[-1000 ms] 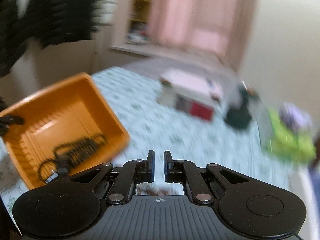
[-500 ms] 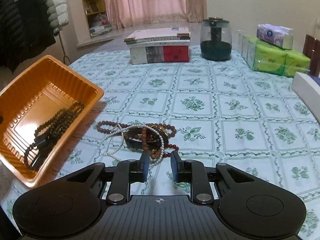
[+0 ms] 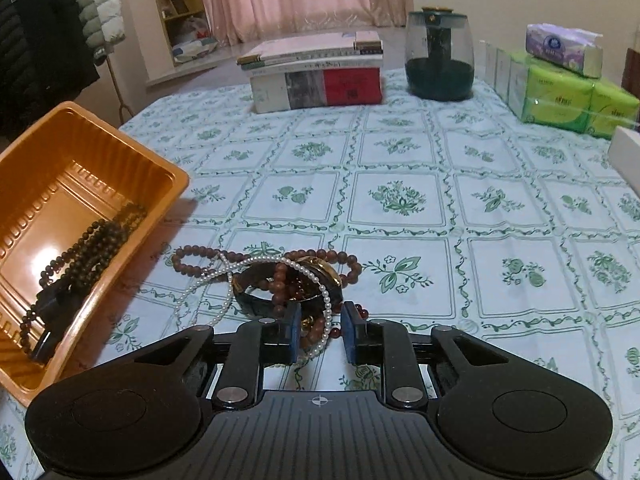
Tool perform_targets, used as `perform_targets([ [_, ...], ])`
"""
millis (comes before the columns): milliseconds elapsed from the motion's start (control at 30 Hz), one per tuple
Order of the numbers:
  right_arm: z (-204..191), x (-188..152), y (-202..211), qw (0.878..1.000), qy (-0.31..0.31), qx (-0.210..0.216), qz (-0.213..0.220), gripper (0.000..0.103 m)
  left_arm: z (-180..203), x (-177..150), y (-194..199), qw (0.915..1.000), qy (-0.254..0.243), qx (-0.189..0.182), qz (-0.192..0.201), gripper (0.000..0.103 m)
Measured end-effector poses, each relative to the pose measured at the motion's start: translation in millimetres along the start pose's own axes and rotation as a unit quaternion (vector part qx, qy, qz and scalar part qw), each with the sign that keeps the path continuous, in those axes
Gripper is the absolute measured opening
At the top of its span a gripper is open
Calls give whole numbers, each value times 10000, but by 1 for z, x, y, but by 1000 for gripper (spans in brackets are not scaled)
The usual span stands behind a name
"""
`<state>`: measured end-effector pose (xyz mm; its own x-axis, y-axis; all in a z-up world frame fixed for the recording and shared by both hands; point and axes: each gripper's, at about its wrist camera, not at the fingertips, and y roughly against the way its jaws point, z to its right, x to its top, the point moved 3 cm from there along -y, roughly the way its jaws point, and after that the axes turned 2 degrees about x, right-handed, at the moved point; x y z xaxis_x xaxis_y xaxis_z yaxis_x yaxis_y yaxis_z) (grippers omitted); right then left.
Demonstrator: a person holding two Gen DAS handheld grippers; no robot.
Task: Organize jewelry
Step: 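Grasp the white pearl necklace with the right gripper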
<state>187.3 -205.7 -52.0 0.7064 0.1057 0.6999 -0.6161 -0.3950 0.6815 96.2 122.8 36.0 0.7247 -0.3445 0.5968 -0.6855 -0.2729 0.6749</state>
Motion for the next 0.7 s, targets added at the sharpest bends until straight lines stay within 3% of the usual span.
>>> perform_targets([
  [100,5,0,-5,9998,-167,55,-37,20,0,0,0,10000,-12,-3,-2,4],
  [233,7,0,-5,9995,-224,204,-37,9,0,0,0,10000,-13,-1,-3,4],
  [267,7,0,-5,9995,-235,218,-42,2,0,0,0,10000,-14,-1,-2,4],
  [467,1,-1,5,9998,-89,147,51,2,0,0,0,10000,-11,-1,-4,4],
  [700,-14,1,42,9986,142,-1,512,2,-1,-1,0,10000,-13,-1,6,4],
])
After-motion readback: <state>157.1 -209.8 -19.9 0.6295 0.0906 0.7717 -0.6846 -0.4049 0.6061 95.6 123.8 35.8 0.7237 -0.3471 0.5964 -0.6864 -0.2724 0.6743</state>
